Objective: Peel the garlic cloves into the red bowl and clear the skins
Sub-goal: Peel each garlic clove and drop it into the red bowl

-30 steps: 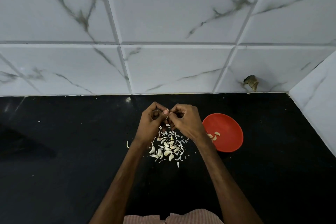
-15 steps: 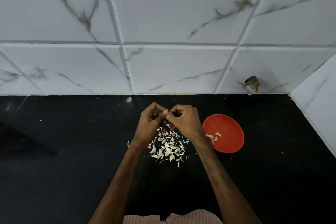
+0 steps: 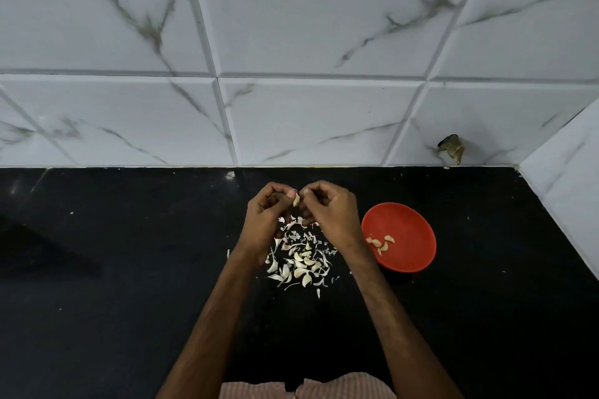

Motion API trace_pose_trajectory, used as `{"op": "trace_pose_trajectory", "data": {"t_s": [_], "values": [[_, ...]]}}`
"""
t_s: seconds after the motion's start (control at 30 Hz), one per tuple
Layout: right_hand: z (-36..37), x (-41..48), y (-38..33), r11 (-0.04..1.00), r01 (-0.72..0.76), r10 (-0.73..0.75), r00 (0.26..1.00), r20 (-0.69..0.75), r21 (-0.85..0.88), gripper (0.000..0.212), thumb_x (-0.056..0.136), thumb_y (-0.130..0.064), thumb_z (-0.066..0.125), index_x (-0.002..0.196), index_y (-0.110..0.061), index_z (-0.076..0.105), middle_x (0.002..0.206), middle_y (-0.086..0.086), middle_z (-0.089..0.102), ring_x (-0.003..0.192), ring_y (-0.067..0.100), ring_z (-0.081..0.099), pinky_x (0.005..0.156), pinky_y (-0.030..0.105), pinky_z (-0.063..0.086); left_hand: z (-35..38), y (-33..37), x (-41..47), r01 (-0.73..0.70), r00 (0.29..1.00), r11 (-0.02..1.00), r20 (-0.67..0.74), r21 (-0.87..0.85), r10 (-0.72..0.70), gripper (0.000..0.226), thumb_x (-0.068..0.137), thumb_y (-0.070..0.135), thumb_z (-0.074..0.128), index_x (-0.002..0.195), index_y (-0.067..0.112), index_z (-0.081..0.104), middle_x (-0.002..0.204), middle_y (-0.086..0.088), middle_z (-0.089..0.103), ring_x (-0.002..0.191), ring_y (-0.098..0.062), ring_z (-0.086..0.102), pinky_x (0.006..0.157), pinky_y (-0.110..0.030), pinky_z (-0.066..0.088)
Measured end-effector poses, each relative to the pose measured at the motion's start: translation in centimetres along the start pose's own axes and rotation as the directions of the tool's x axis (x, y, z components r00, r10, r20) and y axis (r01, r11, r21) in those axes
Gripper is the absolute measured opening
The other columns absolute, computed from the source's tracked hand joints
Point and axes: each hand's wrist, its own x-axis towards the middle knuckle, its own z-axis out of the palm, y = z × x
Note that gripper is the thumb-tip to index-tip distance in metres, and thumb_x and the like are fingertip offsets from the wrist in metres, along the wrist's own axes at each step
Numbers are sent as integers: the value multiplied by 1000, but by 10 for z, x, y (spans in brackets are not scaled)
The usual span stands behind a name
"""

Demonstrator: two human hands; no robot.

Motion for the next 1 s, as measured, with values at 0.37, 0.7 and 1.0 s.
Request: {"op": "trace_pose_trajectory", "data": {"t_s": [0.37, 0.7, 1.0], "values": [[-7, 8, -1, 999, 34, -27, 973, 229, -26, 10, 90, 1, 70, 93, -4, 62, 85, 2, 67, 79, 21, 73, 69, 37, 64, -3, 1, 1, 103, 993, 995, 60, -17, -102, 12, 99, 6, 57, 94, 6, 67, 89, -6, 72, 77, -16, 68, 47, -23, 48], [-3, 1, -3, 992, 115, -108, 987, 118, -55, 12, 94, 4, 64, 102, -5, 68, 95, 0, 73, 89, 12, 73, 74, 27, 61, 0, 1, 6, 247, 969, 927, 79, -283, -234, 21, 101, 18, 54, 89, 10, 69, 74, 0, 66, 62, -5, 60, 45, -18, 43], [-1, -4, -9, 713, 507, -496, 853, 163, -485, 6, 91, -2, 65, 95, 2, 66, 90, 10, 67, 77, 20, 66, 67, 38, 57, 12, 5, 6, 304, 949, 874, 46, -380, -311, 20, 100, 21, 55, 91, 8, 67, 76, -2, 62, 65, -9, 54, 57, -21, 37]]}}
